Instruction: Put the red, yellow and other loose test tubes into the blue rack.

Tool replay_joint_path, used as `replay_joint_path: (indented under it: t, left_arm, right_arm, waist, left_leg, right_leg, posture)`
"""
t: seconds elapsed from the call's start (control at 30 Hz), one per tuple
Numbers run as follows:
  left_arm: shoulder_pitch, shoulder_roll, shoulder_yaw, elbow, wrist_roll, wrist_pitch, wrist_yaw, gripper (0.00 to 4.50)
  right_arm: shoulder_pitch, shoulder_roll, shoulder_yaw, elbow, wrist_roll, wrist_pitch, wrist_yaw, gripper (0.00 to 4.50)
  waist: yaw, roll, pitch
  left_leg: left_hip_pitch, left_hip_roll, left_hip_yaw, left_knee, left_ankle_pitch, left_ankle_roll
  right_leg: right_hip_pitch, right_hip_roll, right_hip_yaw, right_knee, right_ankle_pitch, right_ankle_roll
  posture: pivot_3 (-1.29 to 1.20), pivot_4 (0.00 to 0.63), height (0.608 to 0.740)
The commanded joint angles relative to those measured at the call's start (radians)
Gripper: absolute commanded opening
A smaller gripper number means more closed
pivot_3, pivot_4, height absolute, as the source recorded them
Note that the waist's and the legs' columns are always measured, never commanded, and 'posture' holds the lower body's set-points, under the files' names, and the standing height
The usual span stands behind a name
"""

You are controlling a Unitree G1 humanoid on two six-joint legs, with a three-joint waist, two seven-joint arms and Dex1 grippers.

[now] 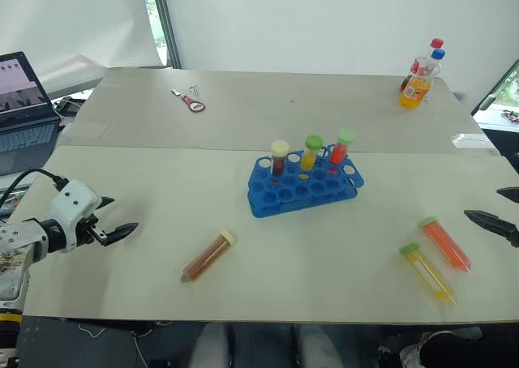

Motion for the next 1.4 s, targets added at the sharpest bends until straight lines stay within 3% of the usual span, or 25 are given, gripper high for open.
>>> replay_joint_path:
  t: [0.03, 0.27, 0.4, 0.6, 0.8, 1.07, 1.4]
  left_arm:
    - [-0.039, 0.004, -0.040, -0.180, -0.058, 0.006, -0.057, 4.48]
    - [-0.176, -0.053, -0.168, -0.463, -0.205, 0.178, -0.079, 4.48]
    - [-0.284, -0.121, -0.269, -0.586, -0.291, 0.275, -0.086, 4.48]
    - [-0.414, -0.215, -0.386, -0.615, -0.331, 0.302, -0.115, 4.48]
    - [-0.506, -0.331, -0.487, -0.573, -0.291, 0.258, -0.130, 4.48]
    - [-0.545, -0.412, -0.542, -0.538, -0.253, 0.222, -0.132, 4.48]
    - [-0.538, -0.437, -0.554, -0.510, -0.226, 0.195, -0.133, 4.50]
  right_arm:
    - [-0.029, -0.041, 0.001, -0.048, 0.016, 0.039, 0.006, 4.50]
    - [-0.020, -0.076, 0.019, -0.262, 0.090, 0.264, 0.034, 4.50]
    - [-0.040, -0.163, 0.141, -0.341, 0.039, 0.440, 0.004, 4.50]
    - [-0.177, -0.229, 0.382, -0.242, -0.014, 0.590, 0.039, 4.50]
    - [-0.341, -0.180, 0.586, -0.062, -0.107, 0.588, 0.084, 4.50]
    - [-0.475, -0.105, 0.696, 0.164, -0.185, 0.538, 0.154, 4.50]
    - [-0.536, -0.071, 0.753, 0.269, -0.223, 0.530, 0.299, 1.26]
  waist:
    - [0.003, 0.000, 0.000]
    - [0.002, 0.000, 0.000]
    - [0.001, 0.000, 0.000]
    - [0.002, 0.000, 0.000]
    - [0.000, 0.000, 0.000]
    - [0.000, 0.001, 0.000]
    - [0.002, 0.002, 0.000]
  left_leg:
    - [0.000, 0.000, 0.000, 0.000, 0.000, 0.000]
    - [0.000, 0.000, -0.001, 0.000, 0.000, 0.000]
    - [0.000, 0.000, -0.002, 0.000, 0.000, 0.000]
    - [0.003, 0.000, -0.002, 0.000, 0.000, 0.000]
    - [0.005, -0.001, -0.003, 0.000, 0.000, 0.000]
    - [0.006, -0.001, -0.002, 0.000, 0.000, 0.000]
    - [0.007, -0.001, -0.003, 0.000, 0.000, 0.000]
  right_leg:
    - [0.000, 0.000, 0.000, 0.000, 0.000, 0.000]
    - [0.001, 0.000, 0.000, 0.000, 0.000, 0.000]
    - [0.002, 0.000, 0.000, 0.000, 0.000, 0.000]
    - [0.005, 0.000, -0.001, -0.002, 0.000, 0.000]
    - [0.008, 0.000, 0.000, -0.003, 0.000, 0.000]
    - [0.009, 0.000, 0.000, -0.004, 0.000, 0.000]
    - [0.011, 0.000, 0.000, -0.004, 0.000, 0.000]
  posture:
    - [0.00, 0.150, 0.671]
    - [0.00, 0.150, 0.671]
    - [0.00, 0.150, 0.671]
    - [0.00, 0.150, 0.671]
    - [0.00, 0.150, 0.671]
    - [0.00, 0.150, 0.671]
    - [0.00, 0.150, 0.671]
